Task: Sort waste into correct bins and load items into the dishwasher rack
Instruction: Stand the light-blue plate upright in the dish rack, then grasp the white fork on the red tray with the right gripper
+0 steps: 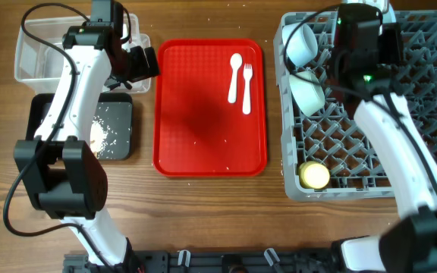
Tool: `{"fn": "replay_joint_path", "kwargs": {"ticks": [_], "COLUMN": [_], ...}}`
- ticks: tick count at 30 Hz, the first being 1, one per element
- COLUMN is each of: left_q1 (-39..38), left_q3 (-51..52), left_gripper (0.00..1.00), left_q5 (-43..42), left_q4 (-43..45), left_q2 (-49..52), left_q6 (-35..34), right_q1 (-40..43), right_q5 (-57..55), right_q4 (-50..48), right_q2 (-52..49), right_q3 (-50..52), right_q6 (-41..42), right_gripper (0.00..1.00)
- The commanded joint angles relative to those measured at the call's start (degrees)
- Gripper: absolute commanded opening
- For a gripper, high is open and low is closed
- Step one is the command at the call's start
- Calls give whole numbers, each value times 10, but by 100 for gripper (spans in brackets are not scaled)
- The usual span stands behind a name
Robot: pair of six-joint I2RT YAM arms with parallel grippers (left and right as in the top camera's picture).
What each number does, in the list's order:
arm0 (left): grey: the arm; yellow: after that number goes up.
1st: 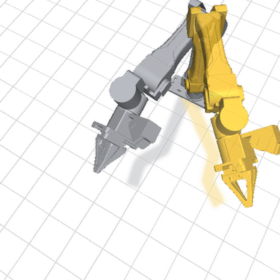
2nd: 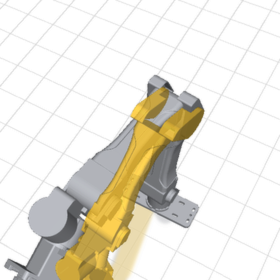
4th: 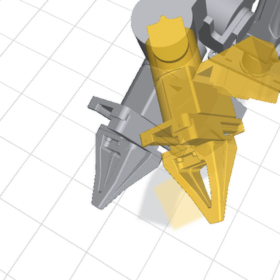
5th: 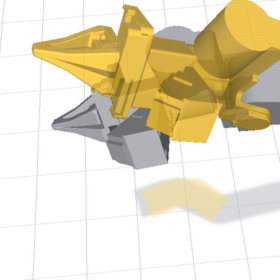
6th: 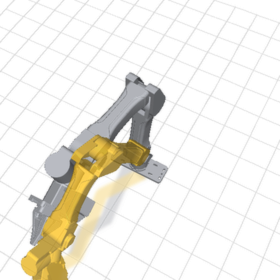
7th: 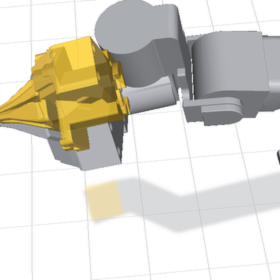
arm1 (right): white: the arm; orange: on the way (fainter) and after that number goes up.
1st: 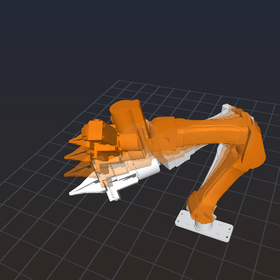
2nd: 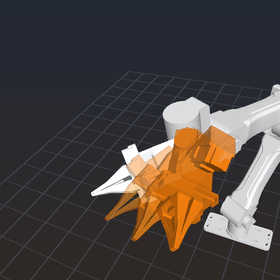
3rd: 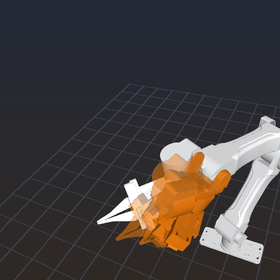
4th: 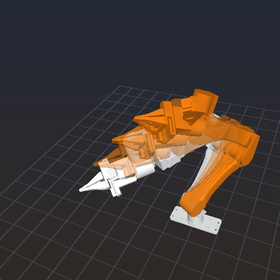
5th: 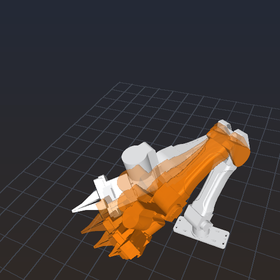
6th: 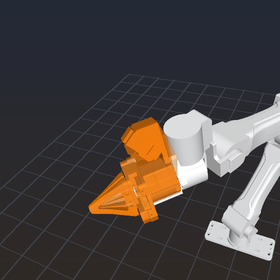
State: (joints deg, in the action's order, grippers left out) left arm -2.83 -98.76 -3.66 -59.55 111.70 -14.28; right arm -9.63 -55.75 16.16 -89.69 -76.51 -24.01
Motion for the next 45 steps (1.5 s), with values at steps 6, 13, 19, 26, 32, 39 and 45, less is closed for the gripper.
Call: {"fn": "replay_joint_path", "kwargs": {"ticks": [6,13,19,26,32,39,45], "left_q1": [1,1,1,1,1,1,1], "left_q3": [-5,-5,-5,-5,-5,-5,-5], "left_gripper": [100,100,100,100,100,100,100], "left_q5": [5,5,5,5,5,5,5], "left_q4": [0,0,0,0,0,0,0], "left_q2": [-8,-8,-8,-8,-8,-8,-8], "left_q6": [-3,-3,-3,-3,-3,-3,-3], "right_q1": [32,14,5,-86,-194,-193,-179], "right_q5": [51,126,338,734,514,512,505], "right_q4": [20,53,161,44,-25,205,365], "right_q2": [-91,-87,18,23,-196,-241,-285], "right_q3": [1,-4,-39,-17,-17,-201,-334], "right_q6": [-19,46,148,410,564,498,466], "right_gripper": [4,66,78,100,82,79,90]}}
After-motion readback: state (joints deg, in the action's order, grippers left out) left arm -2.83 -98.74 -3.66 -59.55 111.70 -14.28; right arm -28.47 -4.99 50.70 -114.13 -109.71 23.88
